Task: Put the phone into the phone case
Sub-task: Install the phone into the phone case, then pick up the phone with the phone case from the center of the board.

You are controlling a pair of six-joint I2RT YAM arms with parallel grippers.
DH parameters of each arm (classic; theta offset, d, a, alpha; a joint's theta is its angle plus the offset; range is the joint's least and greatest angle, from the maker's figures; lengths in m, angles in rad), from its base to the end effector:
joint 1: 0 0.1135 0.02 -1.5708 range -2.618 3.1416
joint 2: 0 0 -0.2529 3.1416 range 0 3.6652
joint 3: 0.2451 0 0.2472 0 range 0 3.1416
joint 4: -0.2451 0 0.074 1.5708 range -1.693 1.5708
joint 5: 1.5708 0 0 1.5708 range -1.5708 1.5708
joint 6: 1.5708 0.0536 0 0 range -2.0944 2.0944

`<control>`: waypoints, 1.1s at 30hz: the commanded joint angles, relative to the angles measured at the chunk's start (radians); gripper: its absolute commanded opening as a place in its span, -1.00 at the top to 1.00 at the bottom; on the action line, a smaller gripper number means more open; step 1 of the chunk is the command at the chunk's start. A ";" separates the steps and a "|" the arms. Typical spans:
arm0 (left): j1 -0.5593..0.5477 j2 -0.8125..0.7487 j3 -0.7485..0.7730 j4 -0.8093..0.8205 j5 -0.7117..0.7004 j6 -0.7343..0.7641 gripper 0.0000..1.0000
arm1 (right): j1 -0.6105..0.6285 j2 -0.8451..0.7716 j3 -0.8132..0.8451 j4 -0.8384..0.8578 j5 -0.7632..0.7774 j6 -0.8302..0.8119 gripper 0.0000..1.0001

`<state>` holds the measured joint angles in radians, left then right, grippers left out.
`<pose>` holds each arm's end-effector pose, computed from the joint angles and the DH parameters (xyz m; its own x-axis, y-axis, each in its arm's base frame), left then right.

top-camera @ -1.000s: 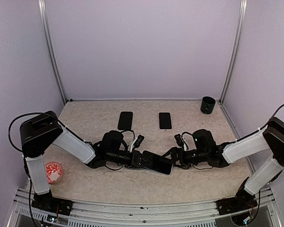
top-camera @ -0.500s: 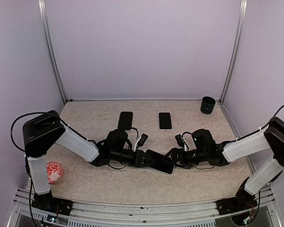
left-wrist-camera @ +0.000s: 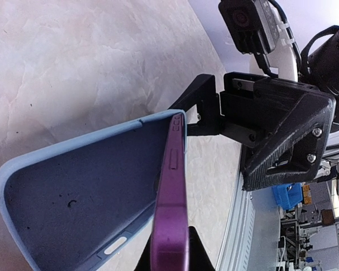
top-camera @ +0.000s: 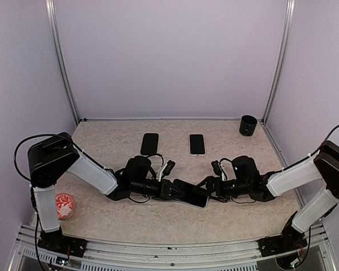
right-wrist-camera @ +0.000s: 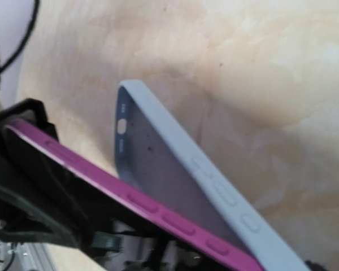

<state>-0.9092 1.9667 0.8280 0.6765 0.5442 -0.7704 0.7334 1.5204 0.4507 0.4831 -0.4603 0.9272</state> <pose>0.2114 -0.3166 0.1007 -0.8650 0.1411 -0.4816 0.4980 0.3598 -0.7890 0.1896 0.2029 0.1170 -0.9464 0.1120 -0.3031 -0.1958 0.5472 0.8138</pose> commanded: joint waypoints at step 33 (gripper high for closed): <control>0.038 0.038 -0.039 0.080 -0.076 -0.028 1.00 | 0.047 -0.002 -0.047 0.506 -0.342 0.074 0.54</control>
<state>-0.8780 1.9896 0.7689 0.7891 0.6525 -0.8104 0.7235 1.6222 0.3614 0.7078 -0.5140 1.0100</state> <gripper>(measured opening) 0.081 0.277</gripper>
